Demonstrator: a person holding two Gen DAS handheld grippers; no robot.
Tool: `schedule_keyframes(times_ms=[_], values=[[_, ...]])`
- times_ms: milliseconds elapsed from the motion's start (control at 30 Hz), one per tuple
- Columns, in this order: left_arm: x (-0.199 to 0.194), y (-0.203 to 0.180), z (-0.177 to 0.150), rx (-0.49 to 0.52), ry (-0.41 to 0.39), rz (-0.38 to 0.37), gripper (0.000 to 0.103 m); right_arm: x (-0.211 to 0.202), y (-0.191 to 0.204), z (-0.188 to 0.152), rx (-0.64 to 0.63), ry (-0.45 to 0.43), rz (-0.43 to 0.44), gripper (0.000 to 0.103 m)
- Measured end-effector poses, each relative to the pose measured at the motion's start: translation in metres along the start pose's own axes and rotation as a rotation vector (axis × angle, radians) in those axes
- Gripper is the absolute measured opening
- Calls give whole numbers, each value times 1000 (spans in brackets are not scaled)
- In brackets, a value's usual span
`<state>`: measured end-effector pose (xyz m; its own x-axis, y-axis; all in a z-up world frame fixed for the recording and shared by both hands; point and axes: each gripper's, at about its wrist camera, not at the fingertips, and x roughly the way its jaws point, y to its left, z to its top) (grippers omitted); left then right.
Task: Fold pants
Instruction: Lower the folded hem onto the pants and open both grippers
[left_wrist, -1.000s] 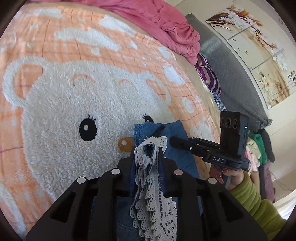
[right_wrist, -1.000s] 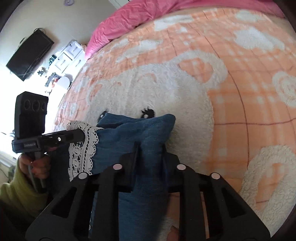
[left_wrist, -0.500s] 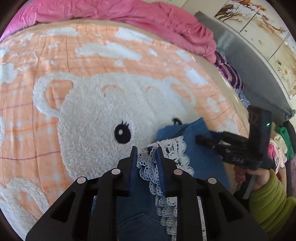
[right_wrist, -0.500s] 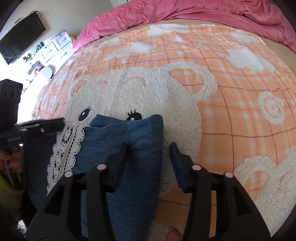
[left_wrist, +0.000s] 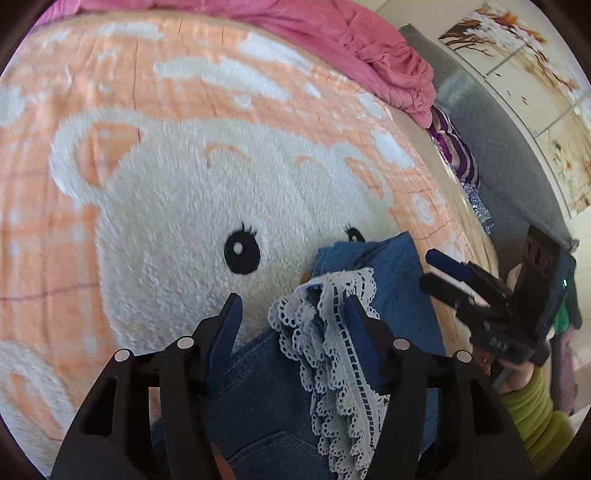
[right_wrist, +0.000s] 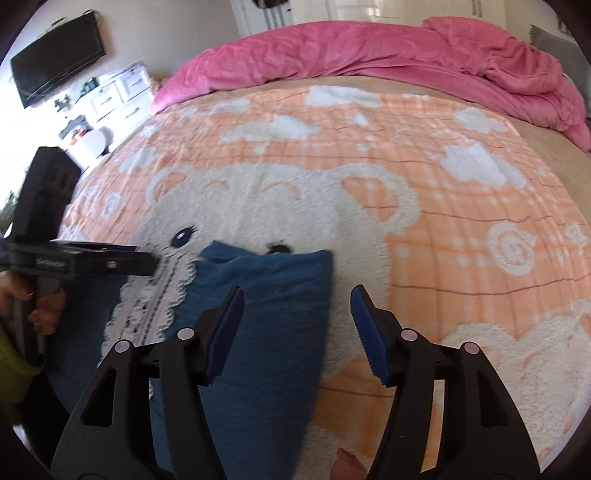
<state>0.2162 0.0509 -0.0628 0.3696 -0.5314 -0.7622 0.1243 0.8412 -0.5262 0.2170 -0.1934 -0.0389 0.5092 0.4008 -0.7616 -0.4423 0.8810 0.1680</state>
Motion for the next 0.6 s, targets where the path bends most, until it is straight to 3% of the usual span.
schedule_keyframes(times_ms=[67, 100, 133, 200, 267, 367, 467, 600], values=[[3, -2, -1, -2, -3, -1, 50, 5, 11, -3, -41, 28, 18, 56], [3, -4, -1, 2, -1, -7, 32, 6, 16, -5, -61, 35, 17, 57], [3, -5, 0, 2, 0, -15, 22, 8, 20, -6, -77, 40, 17, 61], [-2, -13, 0, 38, -17, 10, 18, 16, 24, -10, -96, 75, -14, 66], [-8, -19, 0, 67, -35, 18, 17, 28, 18, -15, -85, 126, -74, 72], [-6, -22, -1, 95, -28, 75, 17, 32, 7, -17, -18, 126, -35, 74], [3, -20, -3, 106, -12, 118, 19, 28, 11, -18, -40, 113, -64, 75], [-10, -21, -1, 115, -57, 139, 38, 4, 11, -17, -41, 56, -102, 75]])
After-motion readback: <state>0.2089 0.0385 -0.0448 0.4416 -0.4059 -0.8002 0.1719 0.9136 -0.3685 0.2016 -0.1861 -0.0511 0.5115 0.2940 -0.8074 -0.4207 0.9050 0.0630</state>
